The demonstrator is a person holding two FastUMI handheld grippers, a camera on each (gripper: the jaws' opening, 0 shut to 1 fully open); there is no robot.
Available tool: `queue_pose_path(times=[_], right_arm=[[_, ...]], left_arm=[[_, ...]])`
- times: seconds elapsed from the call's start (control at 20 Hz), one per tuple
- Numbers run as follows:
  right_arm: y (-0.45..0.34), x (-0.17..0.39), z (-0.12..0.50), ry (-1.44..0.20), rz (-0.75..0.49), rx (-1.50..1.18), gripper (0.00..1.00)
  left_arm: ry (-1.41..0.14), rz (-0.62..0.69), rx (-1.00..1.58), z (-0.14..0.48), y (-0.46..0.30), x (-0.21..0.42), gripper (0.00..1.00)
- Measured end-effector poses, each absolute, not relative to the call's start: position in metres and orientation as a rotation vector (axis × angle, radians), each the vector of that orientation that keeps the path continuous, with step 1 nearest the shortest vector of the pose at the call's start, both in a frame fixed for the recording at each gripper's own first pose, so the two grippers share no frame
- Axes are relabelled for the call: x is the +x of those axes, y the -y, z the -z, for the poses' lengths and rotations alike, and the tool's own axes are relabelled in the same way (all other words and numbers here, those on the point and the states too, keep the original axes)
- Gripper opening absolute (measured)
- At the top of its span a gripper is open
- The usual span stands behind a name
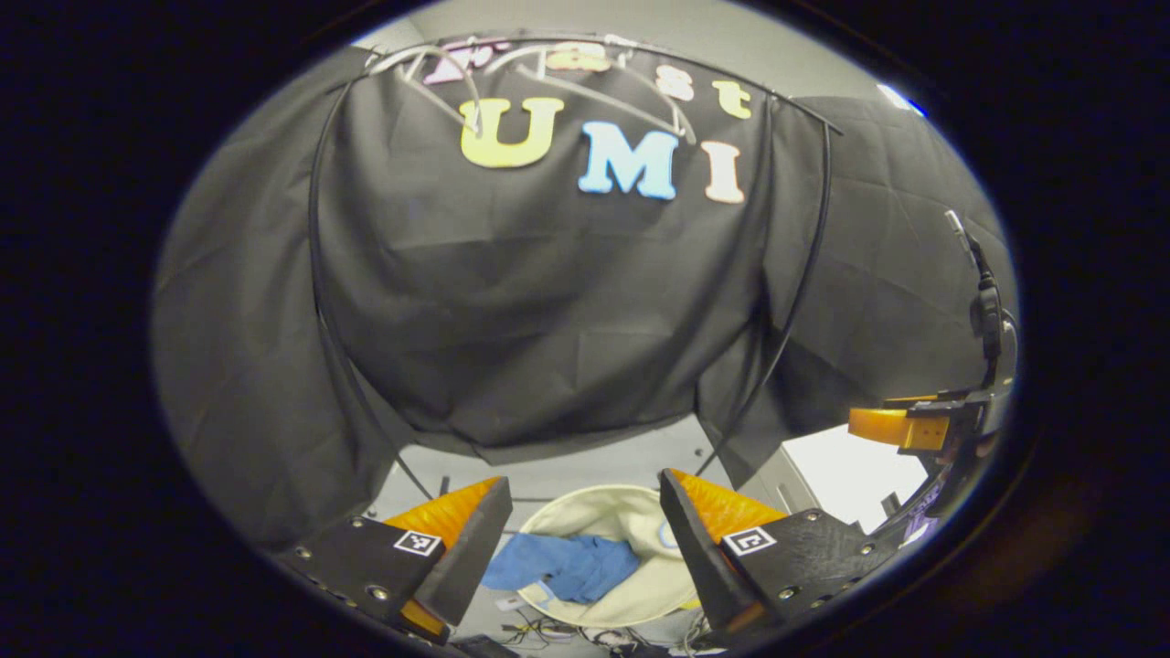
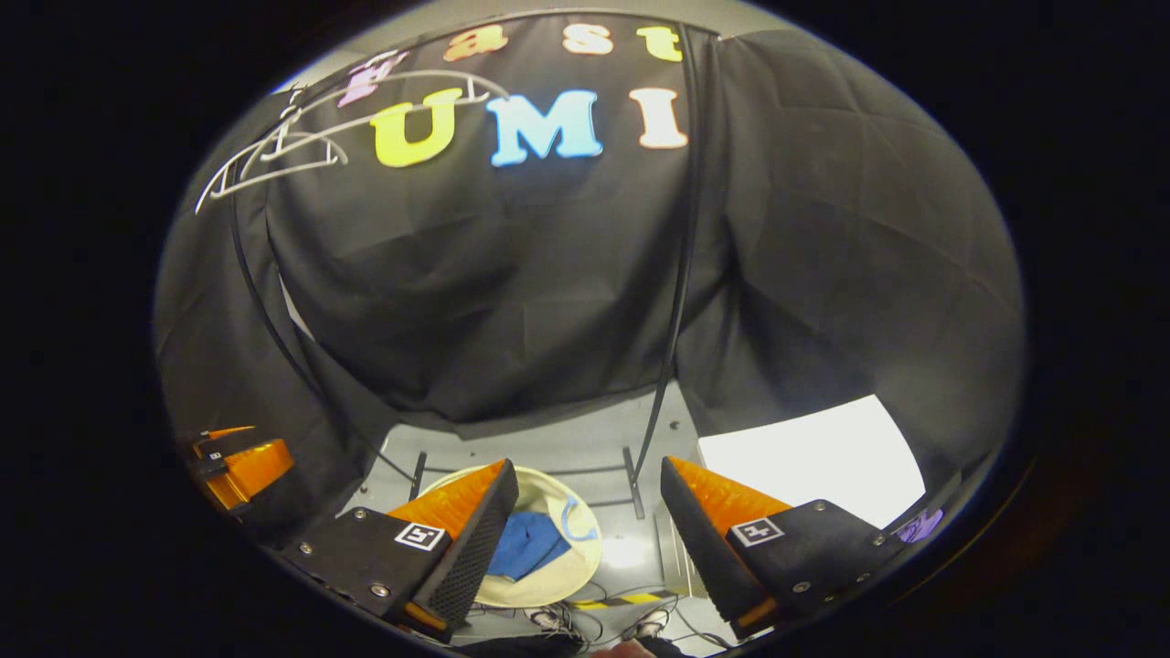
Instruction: Grasp the clothes on the hanger with both hands and then place them into the laundry hamper below.
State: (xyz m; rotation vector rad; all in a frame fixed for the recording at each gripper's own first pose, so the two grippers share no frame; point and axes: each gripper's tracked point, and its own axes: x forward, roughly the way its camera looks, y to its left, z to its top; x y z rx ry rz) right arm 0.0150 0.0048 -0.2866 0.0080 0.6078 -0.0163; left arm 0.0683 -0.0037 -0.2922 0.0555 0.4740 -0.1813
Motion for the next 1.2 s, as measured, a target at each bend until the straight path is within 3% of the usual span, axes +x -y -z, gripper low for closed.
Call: queue_pose_path(times=[0.5,0.65,0.8,1.0,1.15,1.2], right_arm=[[0.088,0.014,0.090,-0.165,-0.026,0.097,0.94],[0.117,0.011,0.031,-0.011,-0.025,0.066,0.96],[0.137,0.000,0.007,0.061,-0.009,-0.020,0.91],[0.136,-0.011,-0.023,0.136,-0.017,-0.035,0.95],[0.134,-0.017,-0.014,0.124,-0.005,-0.034,0.91],[0.134,-0.019,-0.007,0.103,0.004,-0.022,0.95]], left_arm=[[-0.118,0.048,0.053,0.077,0.075,0.019,0.93],[-0.018,0.001,0.057,0.025,0.088,-0.006,0.93],[0.045,-0.041,0.079,-0.012,0.098,-0.026,0.93],[0.115,-0.100,0.089,-0.046,0.090,-0.045,0.93],[0.179,-0.147,0.105,-0.066,0.072,-0.062,0.93],[0.188,-0.155,0.109,-0.068,0.067,-0.066,0.93]])
